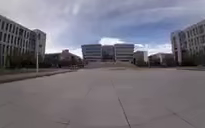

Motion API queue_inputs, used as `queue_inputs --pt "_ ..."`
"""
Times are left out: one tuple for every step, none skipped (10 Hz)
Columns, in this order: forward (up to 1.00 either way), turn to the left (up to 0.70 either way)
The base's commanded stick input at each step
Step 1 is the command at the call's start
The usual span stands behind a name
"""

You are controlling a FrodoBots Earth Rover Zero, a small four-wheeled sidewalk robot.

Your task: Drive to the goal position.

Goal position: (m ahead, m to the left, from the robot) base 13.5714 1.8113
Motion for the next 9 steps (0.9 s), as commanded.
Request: queue_inputs --pt "0.85 0.00" --pt "0.85 0.00" --pt "0.85 0.00" --pt "0.85 0.00" --pt "0.85 0.00" --pt "0.85 0.00" --pt "0.85 0.00" --pt "0.85 0.00" --pt "0.85 0.00"
